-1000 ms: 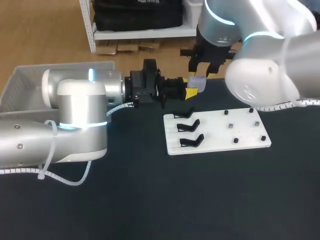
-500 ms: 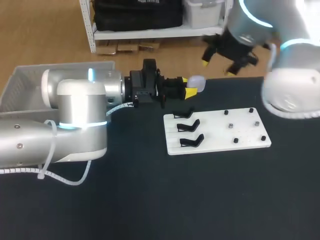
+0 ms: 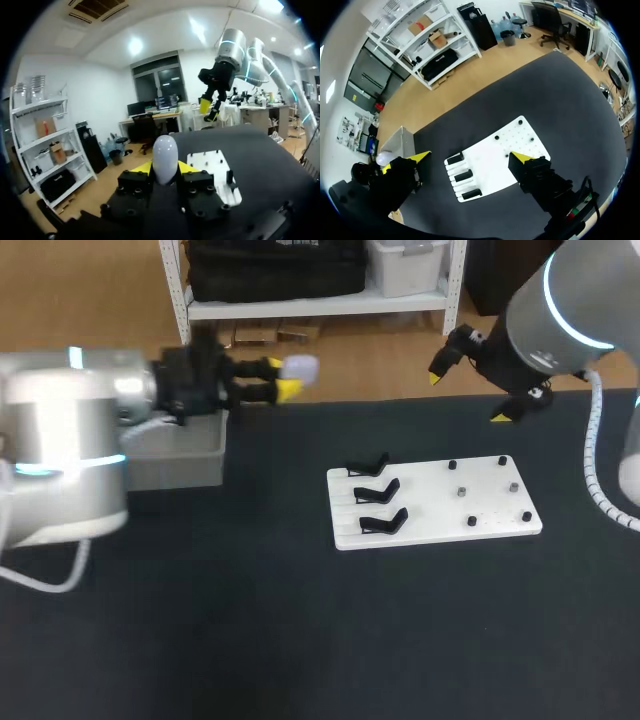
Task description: Pick up each earbud case from the left stands, insert the matching earbuds, close the lid, and place the case in the box.
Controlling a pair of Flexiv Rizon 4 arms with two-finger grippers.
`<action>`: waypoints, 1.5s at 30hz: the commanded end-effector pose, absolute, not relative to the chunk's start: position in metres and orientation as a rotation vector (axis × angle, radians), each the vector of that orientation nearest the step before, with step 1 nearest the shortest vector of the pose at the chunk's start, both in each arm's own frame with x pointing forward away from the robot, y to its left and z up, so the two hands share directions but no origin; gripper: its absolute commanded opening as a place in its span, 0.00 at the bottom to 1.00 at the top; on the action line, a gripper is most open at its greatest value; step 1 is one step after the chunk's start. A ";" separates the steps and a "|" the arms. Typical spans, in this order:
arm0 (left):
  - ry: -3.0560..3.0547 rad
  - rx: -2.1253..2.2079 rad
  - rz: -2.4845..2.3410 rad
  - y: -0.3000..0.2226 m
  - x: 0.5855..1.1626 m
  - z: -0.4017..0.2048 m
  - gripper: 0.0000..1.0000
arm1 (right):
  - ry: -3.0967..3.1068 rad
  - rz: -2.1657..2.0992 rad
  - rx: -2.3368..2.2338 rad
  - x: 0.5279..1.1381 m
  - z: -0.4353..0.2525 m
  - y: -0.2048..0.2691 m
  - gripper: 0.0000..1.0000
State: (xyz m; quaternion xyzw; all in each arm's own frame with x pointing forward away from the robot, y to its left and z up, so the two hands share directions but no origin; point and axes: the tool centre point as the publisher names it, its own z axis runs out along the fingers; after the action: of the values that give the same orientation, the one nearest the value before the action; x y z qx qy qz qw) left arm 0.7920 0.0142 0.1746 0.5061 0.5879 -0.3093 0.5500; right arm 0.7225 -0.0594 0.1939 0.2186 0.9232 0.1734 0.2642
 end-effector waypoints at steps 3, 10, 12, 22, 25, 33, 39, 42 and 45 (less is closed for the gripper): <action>1.441 1.190 -0.687 0.119 0.791 0.182 0.00 | 2.421 0.440 0.600 0.720 0.193 -0.059 1.00; 1.542 1.107 -0.614 0.175 0.814 0.156 0.00 | 2.421 0.440 0.600 0.720 0.193 -0.059 1.00; 1.601 1.073 -0.583 0.187 0.821 0.141 0.00 | 2.421 0.440 0.600 0.720 0.193 -0.059 1.00; 1.839 1.021 -0.538 0.194 0.842 0.070 0.00 | 2.421 0.440 0.600 0.720 0.193 -0.059 1.00; 1.857 0.984 -0.547 0.192 0.843 0.056 0.00 | 2.421 0.440 0.600 0.720 0.193 -0.059 1.00; 1.819 0.963 -0.524 0.193 0.838 0.068 1.00 | 2.421 0.440 0.600 0.720 0.193 -0.059 1.00; 1.792 0.997 -0.513 0.180 0.822 0.096 1.00 | 2.421 0.440 0.600 0.720 0.193 -0.059 1.00; 1.807 1.018 -0.498 0.161 0.806 0.105 1.00 | 2.421 0.440 0.600 0.720 0.193 -0.059 1.00; 1.809 1.001 -0.490 0.146 0.787 0.114 1.00 | 2.421 0.440 0.600 0.720 0.193 -0.059 1.00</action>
State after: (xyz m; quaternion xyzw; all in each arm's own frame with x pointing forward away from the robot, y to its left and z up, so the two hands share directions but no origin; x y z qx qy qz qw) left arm 0.8157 0.1576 0.1039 0.4244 0.7354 -0.2218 0.4794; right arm 0.7225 -0.0586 0.1935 0.2245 0.9140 0.1652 0.2949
